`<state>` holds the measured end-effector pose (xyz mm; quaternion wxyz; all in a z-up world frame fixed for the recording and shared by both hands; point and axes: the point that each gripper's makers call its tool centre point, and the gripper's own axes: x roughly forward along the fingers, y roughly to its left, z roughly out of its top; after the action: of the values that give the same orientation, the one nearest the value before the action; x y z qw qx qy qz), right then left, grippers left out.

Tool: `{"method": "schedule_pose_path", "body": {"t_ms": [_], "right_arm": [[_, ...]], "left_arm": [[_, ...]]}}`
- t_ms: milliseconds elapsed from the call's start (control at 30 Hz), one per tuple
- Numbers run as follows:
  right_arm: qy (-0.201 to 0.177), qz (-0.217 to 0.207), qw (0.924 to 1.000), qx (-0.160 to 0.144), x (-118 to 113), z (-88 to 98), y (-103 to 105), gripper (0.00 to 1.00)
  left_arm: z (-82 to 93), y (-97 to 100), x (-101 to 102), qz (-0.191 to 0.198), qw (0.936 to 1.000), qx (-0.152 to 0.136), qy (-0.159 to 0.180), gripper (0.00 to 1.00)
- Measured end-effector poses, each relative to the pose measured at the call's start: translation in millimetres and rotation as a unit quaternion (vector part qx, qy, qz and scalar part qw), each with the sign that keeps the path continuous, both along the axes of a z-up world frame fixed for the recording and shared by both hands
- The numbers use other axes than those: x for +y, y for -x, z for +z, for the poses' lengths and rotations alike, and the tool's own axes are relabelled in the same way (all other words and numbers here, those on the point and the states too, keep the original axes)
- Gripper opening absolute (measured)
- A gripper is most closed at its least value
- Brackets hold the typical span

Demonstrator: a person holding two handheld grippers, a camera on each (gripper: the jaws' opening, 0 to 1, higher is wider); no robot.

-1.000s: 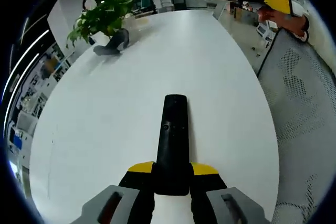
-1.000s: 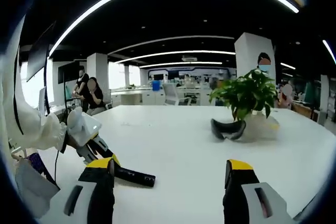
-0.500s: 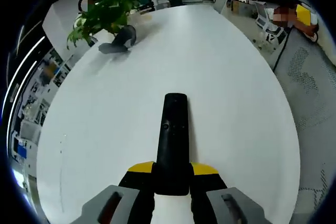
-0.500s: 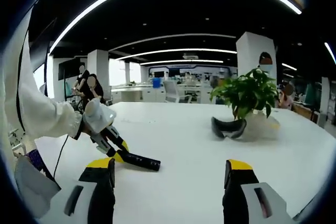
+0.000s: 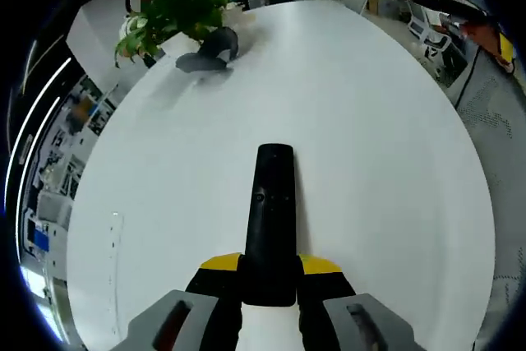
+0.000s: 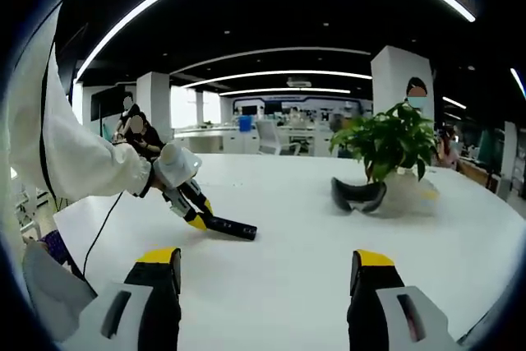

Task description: Press the specified remote control buttons in sequence, fully releasing each button before pressing the next.

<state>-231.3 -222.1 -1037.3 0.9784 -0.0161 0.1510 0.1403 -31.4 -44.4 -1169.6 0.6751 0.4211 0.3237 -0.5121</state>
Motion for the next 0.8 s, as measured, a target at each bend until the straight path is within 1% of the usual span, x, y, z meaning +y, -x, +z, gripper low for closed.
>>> {"method": "schedule_pose_path", "body": {"t_ms": [100,233,300,400,500,567,600,733,800], "right_arm": [[0.001,-0.002,1.0,0.004,-0.7,-1.4,-0.1,0.84],[0.002,-0.002,1.0,0.007,-0.7,-2.6,-0.1,0.83],[0.005,-0.001,0.9999,0.011,-0.2,-4.5,-0.2,0.83],[0.006,0.001,0.9999,0.015,0.9,-6.4,0.1,0.83],[0.008,0.001,0.9998,0.017,0.7,-7.2,0.1,0.82],[0.009,0.0,0.9998,0.018,0.4,-7.7,0.1,0.82],[0.009,0.001,0.9998,0.019,0.6,-8.1,0.1,0.82],[0.009,0.004,0.9997,0.021,1.8,-9.0,0.0,0.82],[0.012,0.004,0.9996,0.023,1.7,-10.0,0.0,0.82]], "left_arm": [[1.9,-14.1,1.8,0.001,1.0,-0.002,-0.004,0.23],[1.0,-30.9,4.9,-0.002,0.9999,-0.007,-0.015,0.23],[-1.2,-42.3,7.5,0.0,0.9997,-0.005,-0.024,0.23],[-0.7,-46.8,9.5,-0.002,0.9993,-0.004,-0.037,0.23],[-0.2,-53.7,10.1,-0.002,0.9991,-0.005,-0.042,0.23],[-3.3,-60.5,11.7,-0.005,0.9988,-0.004,-0.049,0.23],[-4.6,-63.1,13.1,-0.005,0.9983,-0.005,-0.058,0.23],[-6.5,-71.7,13.7,-0.003,0.998,-0.004,-0.063,0.23],[-9.1,-75.1,15.1,-0.006,0.9973,-0.004,-0.073,0.23]]}}
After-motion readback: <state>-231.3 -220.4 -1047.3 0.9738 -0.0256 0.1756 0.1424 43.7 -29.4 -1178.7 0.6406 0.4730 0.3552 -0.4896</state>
